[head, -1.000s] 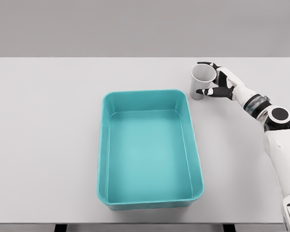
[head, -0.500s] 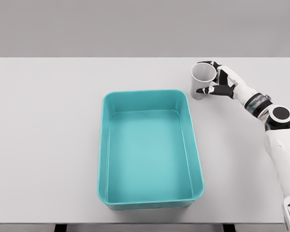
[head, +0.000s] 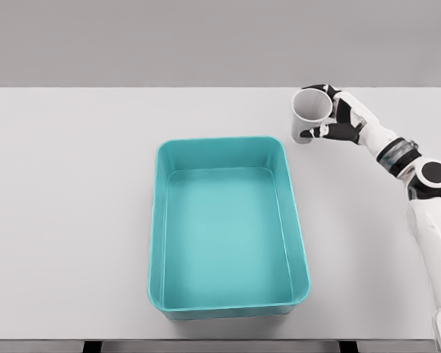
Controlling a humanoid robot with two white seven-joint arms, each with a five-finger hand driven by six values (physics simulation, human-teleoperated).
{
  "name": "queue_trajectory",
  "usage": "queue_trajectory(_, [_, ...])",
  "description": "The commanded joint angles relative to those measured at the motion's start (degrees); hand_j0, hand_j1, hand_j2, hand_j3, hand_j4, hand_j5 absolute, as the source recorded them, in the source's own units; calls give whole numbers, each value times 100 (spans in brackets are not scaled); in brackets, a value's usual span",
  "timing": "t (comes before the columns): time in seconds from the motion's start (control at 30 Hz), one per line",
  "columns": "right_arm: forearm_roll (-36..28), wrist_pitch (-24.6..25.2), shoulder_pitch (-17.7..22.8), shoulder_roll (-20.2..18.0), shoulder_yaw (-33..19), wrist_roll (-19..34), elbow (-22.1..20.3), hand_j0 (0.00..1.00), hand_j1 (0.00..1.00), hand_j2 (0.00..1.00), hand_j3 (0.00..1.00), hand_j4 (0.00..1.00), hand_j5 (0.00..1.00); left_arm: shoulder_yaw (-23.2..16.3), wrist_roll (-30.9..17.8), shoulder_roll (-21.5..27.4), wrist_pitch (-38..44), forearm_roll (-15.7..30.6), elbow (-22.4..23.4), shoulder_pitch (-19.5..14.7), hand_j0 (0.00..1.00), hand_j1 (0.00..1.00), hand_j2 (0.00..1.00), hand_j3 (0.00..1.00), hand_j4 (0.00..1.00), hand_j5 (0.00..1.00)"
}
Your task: Put the paper cup into the basket with your right arm
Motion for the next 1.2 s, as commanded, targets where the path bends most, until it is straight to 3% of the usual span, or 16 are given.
queue_trajectory(0.0, [-57, 10, 9, -46, -152, -1, -300, 61, 61, 61, 61, 61, 61, -1, -1, 0, 0, 1, 1, 0, 100, 100, 100, 100, 100, 100])
queue_trajectory(0.33, [-321, 54, 492, -283, -319, -1, -1337, 61, 61, 61, 61, 61, 61, -1, -1, 0, 0, 1, 1, 0, 100, 100, 100, 100, 100, 100])
queue_trajectory(0.83, [-400, 89, 791, -301, -363, -1, -2278, 61, 61, 61, 61, 61, 61, -1, -1, 0, 0, 1, 1, -9, 100, 100, 100, 100, 100, 100])
queue_trajectory(1.17, [-479, 89, 1090, -274, -293, -1, -3121, 61, 61, 61, 61, 61, 61, -1, -1, 0, 0, 1, 1, 0, 100, 100, 100, 100, 100, 100])
